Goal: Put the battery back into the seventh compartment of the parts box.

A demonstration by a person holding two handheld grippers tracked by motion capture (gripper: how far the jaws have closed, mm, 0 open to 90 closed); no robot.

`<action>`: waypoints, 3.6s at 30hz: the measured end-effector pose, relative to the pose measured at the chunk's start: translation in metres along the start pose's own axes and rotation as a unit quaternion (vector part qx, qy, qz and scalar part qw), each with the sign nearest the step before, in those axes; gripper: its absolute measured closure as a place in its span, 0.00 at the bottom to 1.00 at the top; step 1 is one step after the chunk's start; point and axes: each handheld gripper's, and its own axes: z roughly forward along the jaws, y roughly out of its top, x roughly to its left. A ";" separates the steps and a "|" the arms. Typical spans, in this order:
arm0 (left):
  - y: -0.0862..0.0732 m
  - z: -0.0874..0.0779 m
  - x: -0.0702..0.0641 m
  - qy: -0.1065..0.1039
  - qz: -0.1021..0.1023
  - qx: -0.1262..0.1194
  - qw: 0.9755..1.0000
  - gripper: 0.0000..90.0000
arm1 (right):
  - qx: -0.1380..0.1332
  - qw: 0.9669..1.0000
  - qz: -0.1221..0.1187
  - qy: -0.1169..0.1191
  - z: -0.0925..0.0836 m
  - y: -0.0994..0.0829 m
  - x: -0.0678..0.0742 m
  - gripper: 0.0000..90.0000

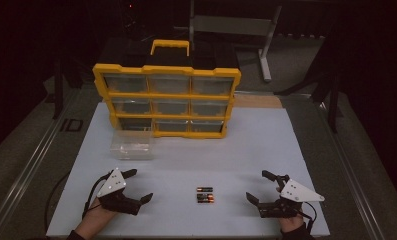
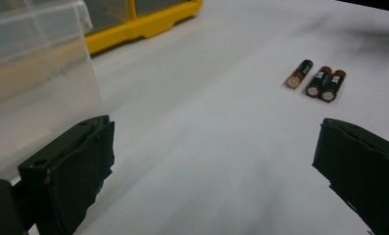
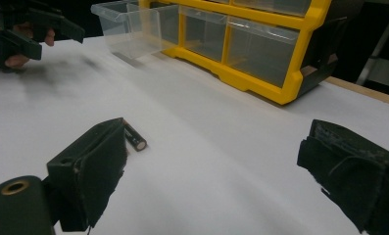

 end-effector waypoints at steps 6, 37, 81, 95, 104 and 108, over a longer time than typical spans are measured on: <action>0.007 -0.005 -0.001 -0.003 -0.010 -0.014 1.000 0.00 | 0.000 1.000 0.000 0.000 0.000 0.000 0.000 0.10; 0.096 -0.003 0.001 -0.114 0.063 -0.019 0.991 0.00 | 0.000 1.000 0.001 0.003 0.001 0.000 -0.001 0.10; 0.120 0.084 -0.023 -0.208 0.132 0.008 0.969 0.05 | 0.003 1.000 0.003 0.007 0.001 -0.001 -0.001 0.10; 0.108 0.109 -0.029 -0.238 0.131 0.024 0.962 0.15 | 0.005 1.000 0.003 0.007 0.001 -0.001 -0.001 0.10; 0.099 0.124 -0.030 -0.248 0.108 0.049 0.961 0.28 | 0.005 1.000 0.004 0.007 0.001 -0.001 -0.001 0.10; 0.094 0.132 -0.031 -0.246 0.108 0.055 0.962 0.36 | 0.005 1.000 0.004 0.006 0.001 -0.001 -0.001 0.10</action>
